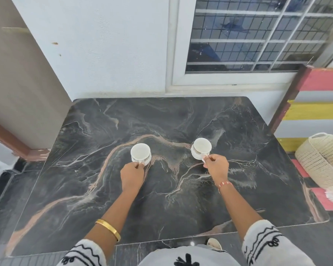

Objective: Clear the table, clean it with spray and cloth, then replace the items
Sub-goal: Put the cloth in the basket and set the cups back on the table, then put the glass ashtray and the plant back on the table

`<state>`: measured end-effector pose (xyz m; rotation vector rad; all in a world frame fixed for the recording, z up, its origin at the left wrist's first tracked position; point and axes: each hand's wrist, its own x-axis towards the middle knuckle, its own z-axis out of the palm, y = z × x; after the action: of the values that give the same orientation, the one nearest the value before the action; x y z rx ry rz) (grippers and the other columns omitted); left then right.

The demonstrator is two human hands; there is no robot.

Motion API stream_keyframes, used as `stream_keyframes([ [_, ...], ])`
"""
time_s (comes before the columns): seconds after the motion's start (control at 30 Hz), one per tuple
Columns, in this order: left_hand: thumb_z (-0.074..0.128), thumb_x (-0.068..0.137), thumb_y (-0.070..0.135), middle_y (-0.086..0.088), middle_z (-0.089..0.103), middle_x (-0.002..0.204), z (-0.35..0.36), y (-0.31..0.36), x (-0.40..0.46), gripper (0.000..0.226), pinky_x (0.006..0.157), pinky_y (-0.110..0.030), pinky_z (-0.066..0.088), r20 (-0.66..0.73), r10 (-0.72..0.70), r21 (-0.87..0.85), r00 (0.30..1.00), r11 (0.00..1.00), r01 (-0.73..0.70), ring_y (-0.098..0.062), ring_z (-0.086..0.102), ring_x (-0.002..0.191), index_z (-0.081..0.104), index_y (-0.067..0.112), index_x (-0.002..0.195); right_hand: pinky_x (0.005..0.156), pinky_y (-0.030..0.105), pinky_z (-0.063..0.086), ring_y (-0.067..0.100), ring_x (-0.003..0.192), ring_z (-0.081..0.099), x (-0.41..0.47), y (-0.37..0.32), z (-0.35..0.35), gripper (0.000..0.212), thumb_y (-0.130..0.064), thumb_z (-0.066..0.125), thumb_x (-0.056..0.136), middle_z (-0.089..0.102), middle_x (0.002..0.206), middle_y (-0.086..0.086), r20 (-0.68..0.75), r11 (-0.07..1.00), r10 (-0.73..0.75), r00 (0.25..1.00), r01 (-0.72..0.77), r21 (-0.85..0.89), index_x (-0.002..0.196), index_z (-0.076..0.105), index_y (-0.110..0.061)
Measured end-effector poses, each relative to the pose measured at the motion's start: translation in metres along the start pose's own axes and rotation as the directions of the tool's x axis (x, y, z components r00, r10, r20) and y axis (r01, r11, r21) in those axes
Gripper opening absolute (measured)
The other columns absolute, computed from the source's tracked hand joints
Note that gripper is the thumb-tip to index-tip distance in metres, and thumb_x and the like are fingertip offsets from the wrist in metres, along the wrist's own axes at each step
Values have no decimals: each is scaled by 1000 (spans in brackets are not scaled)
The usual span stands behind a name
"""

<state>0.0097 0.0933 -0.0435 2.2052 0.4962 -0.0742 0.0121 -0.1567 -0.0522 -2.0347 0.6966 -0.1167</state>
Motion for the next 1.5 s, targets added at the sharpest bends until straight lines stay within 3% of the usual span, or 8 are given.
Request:
stream_keyframes([
  [0.17, 48, 92, 20, -12, 60, 69, -2, 3, -7, 35, 67, -28, 30, 15, -3, 11, 1000, 1000, 2, -32, 53, 77, 54, 2, 63, 70, 34, 44, 36, 78, 64, -3, -3, -3, 27, -20, 61, 88, 70, 80, 21, 17, 1000, 18, 1000, -18, -18, 77, 69, 3],
  [0.33, 55, 89, 18, -18, 52, 111, 2, 8, -20, 25, 83, -29, 33, -124, -86, -175, 989, 983, 63, -28, 44, 105, 52, 1, 108, 78, 26, 40, 20, 90, 57, -18, -4, -13, 24, -19, 56, 91, 68, 104, 13, -73, 999, -25, 997, 22, -32, 102, 66, -1],
  [0.63, 53, 89, 13, -8, 43, 115, 42, 55, -67, 27, 88, -18, 28, -165, 323, -197, 932, 915, -352, -15, 41, 98, 50, 7, 116, 103, 41, 40, 29, 116, 53, -30, 16, -37, 35, -26, 56, 91, 59, 123, 15, -19, 977, -110, 994, 105, -188, 118, 62, -6],
  [0.77, 52, 90, 13, -7, 47, 119, 82, 81, -91, 26, 90, -14, 29, -36, 435, -213, 900, 876, -432, -11, 41, 107, 52, 9, 116, 103, 39, 40, 29, 115, 56, -27, 32, -76, 34, -22, 57, 91, 61, 124, 15, -59, 966, -139, 989, 122, -227, 119, 61, -3],
  [0.9, 52, 90, 12, -1, 48, 109, 126, 108, -118, 22, 91, -36, 46, 75, 504, -253, 860, 844, -473, -13, 46, 101, 54, 10, 112, 106, 39, 37, 29, 119, 53, -15, 50, -123, 34, -21, 57, 91, 61, 125, 15, -102, 970, -136, 986, 111, -215, 119, 62, -3],
  [1.0, 51, 90, 12, 1, 48, 106, 167, 137, -146, 19, 91, -36, 45, 140, 535, -294, 833, 826, -481, -10, 45, 99, 55, 11, 109, 107, 39, 37, 30, 120, 52, -1, 73, -165, 34, -19, 57, 91, 60, 125, 16, -123, 972, -131, 984, 103, -212, 120, 61, -2],
  [1.27, 50, 91, 14, 0, 53, 106, 302, 224, -227, 14, 76, -1, 34, 291, 529, -369, 797, 831, -417, -8, 50, 97, 55, 21, 103, 105, 36, 38, 28, 118, 54, 46, 156, -299, 34, -14, 57, 90, 61, 125, 15, -149, 977, -79, 986, 48, -206, 122, 60, -1],
  [1.5, 49, 93, 18, 4, 51, 106, 402, 286, -285, 19, 88, -21, 35, 416, 495, -320, 763, 865, -386, -8, 49, 99, 57, 16, 110, 100, 32, 37, 29, 118, 53, 75, 214, -409, 30, -11, 54, 91, 61, 122, 14, -182, 968, -2, 983, -44, -249, 119, 60, -1],
])
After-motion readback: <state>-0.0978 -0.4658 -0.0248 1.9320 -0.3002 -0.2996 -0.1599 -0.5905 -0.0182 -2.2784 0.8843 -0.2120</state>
